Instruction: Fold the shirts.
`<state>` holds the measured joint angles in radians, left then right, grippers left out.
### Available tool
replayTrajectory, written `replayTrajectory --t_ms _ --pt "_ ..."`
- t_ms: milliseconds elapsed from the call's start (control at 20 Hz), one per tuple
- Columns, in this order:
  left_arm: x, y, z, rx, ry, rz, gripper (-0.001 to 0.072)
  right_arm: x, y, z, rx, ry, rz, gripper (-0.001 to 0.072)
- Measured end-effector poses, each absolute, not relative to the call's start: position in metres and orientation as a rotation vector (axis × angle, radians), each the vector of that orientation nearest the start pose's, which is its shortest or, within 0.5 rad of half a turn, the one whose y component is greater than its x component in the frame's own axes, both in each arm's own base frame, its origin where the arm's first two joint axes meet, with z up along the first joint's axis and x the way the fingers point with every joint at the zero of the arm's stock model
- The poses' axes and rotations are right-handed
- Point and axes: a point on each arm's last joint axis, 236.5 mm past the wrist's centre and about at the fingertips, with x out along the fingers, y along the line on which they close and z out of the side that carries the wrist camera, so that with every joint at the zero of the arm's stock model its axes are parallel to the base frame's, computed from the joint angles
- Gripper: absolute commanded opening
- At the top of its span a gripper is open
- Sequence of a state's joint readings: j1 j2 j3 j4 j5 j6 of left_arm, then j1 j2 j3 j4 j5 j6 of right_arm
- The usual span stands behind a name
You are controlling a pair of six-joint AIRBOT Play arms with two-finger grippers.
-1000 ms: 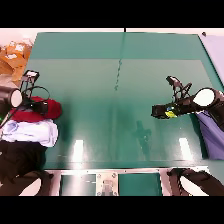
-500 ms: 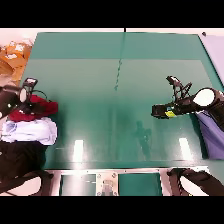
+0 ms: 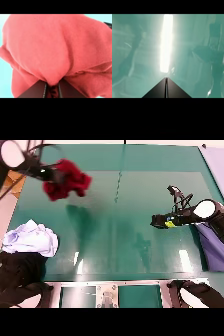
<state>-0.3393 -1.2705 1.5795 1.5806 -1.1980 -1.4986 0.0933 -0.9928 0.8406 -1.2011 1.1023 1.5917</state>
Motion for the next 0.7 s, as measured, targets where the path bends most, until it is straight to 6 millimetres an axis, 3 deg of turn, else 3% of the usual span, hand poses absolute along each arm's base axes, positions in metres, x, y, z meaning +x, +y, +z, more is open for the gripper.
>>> replayTrajectory --t_ms 50,100,150,200,250,350,400,450,550,700 --pt "0.418 -0.175 0.173 0.217 0.87 -0.405 0.0025 0.308 0.1 0.016 0.321 1.243 0.234 0.0021" --pt "0.41 -0.203 0.168 0.208 0.884 -0.471 0.0122 0.314 0.095 0.022 0.332 1.223 0.222 0.0065" --pt "0.404 -0.23 0.16 0.194 0.897 -0.534 0.0417 0.321 0.089 0.03 0.343 1.199 0.208 0.0171" --pt "0.397 -0.26 0.149 0.167 0.912 -0.602 0.0483 0.326 0.083 0.037 0.351 1.178 0.195 0.02" --pt "0.389 -0.286 0.134 0.138 0.945 -0.662 0.0485 0.331 0.077 0.043 0.359 1.159 0.183 0.0209" --pt "0.372 -0.333 0.102 0.068 1.025 -0.762 0.0486 0.337 0.069 0.051 0.373 1.137 0.164 0.0469" --pt "0.367 -0.347 0.088 0.034 1.068 -0.79 0.0486 0.339 0.064 0.054 0.379 1.13 0.153 0.0484" --pt "0.363 -0.352 0.077 0.009 1.109 -0.804 0.0487 0.339 0.059 0.055 0.388 1.13 0.142 0.0485" --pt "0.365 -0.342 0.066 -0.035 1.18 -0.797 0.0494 0.337 0.045 0.054 0.409 1.143 0.109 0.0484" --pt "0.376 -0.293 0.059 -0.098 1.289 -0.732 0.0494 0.324 0.025 0.037 0.462 1.195 0.049 0.0483"
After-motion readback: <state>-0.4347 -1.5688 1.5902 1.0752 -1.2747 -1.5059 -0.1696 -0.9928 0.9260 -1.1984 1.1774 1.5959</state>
